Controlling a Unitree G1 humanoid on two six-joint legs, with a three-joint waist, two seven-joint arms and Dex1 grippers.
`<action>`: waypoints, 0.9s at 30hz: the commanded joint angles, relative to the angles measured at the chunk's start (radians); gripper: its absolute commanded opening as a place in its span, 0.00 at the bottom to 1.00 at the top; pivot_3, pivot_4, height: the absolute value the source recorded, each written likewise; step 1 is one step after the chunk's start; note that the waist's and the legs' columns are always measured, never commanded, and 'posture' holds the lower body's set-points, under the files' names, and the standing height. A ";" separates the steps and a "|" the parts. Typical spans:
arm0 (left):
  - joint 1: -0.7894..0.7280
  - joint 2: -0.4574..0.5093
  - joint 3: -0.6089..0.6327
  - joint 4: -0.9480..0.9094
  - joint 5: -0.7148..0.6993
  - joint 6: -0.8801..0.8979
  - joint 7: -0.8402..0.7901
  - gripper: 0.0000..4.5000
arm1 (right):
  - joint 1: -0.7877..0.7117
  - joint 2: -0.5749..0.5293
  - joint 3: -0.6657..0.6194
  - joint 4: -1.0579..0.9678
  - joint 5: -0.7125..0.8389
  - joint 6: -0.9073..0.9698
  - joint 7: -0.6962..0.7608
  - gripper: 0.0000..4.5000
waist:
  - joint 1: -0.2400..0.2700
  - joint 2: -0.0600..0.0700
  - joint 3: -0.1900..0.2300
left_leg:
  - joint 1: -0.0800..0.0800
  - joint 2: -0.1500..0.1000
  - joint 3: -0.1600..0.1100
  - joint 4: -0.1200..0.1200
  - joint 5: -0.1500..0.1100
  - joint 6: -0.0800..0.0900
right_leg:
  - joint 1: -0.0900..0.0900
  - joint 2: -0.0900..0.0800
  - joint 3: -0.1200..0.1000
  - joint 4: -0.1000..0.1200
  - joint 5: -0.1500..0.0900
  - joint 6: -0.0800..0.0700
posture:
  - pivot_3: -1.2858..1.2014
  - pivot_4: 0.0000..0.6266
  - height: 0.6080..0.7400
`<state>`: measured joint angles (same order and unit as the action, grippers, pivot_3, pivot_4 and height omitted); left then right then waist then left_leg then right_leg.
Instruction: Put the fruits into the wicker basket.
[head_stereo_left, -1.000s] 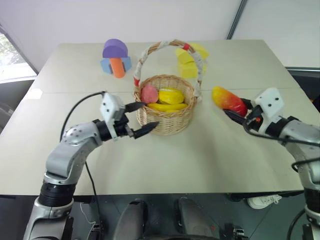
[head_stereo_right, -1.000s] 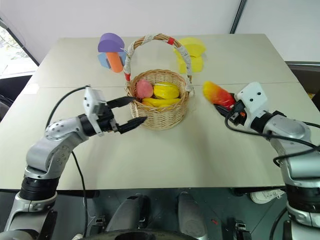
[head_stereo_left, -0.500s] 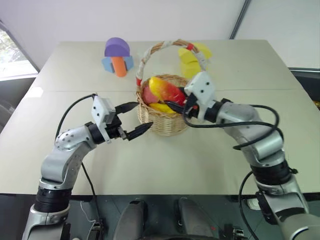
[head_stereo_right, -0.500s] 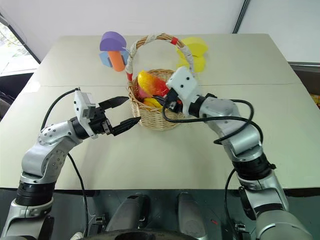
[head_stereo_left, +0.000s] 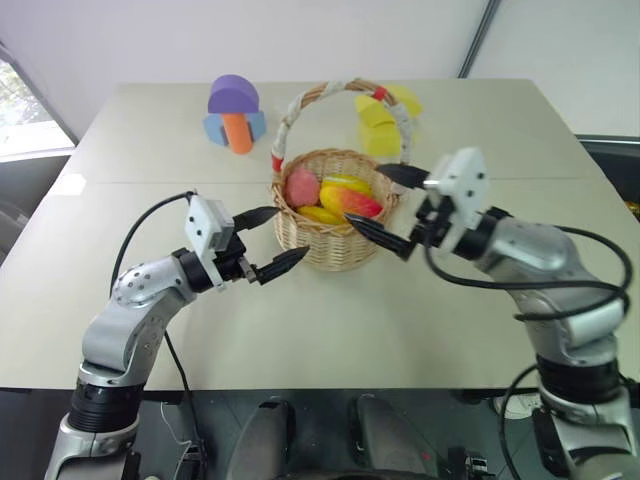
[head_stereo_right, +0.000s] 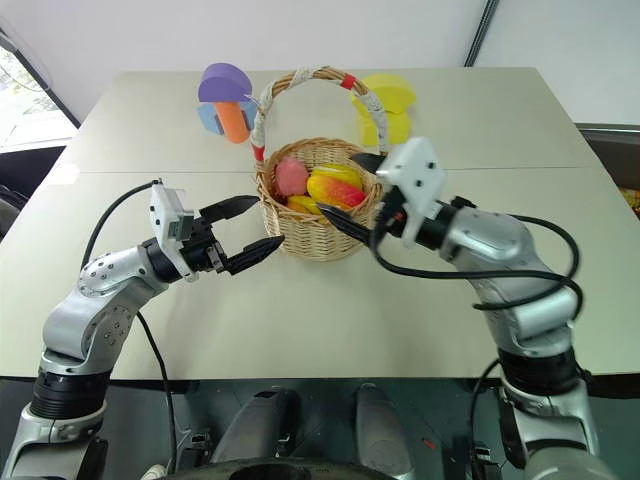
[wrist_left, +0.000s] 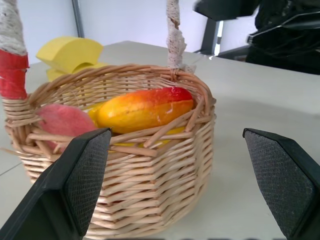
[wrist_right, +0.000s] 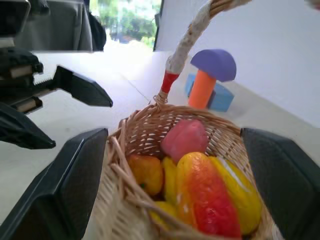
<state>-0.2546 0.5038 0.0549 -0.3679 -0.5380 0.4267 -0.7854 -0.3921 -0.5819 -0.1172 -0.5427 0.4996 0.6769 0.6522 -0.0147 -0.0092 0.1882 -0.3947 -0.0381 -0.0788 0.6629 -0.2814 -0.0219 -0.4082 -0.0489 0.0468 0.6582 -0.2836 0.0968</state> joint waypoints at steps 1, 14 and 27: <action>-0.011 -0.001 0.004 -0.019 -0.016 -0.012 -0.007 1.00 | -0.009 0.028 -0.025 0.046 -0.010 -0.024 -0.058 0.98 | -0.006 0.000 0.000 | 0.002 0.000 0.000 0.000 0.000 0.000 | 0.001 0.001 0.000 0.001 0.000 0.000 | 0.52 0.24 1.00; -0.021 -0.006 0.000 -0.027 -0.010 -0.018 0.001 1.00 | -0.201 0.177 0.048 0.455 -0.174 -0.185 -0.184 0.46 | 0.001 0.000 0.000 | 0.002 0.001 0.001 0.000 0.001 -0.001 | 0.000 0.002 0.001 0.003 0.000 0.000 | 0.52 0.24 1.00; -0.021 -0.015 -0.017 -0.031 -0.014 -0.018 0.016 1.00 | -0.168 0.067 -0.169 0.423 -0.209 -0.214 -0.312 0.03 | 0.005 0.000 0.000 | 0.002 0.000 0.001 -0.001 0.000 -0.001 | 0.000 0.001 0.001 0.002 0.000 0.000 | 0.52 0.24 1.00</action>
<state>-0.2678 0.4880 0.0267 -0.3687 -0.5401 0.4245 -0.7656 -0.5445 -0.4814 -0.1889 -0.0991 0.3115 0.5074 0.3919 -0.0097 -0.0087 0.1884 -0.3934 -0.0382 -0.0776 0.6624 -0.2810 -0.0225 -0.4087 -0.0484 0.0476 0.6605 -0.2836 0.0964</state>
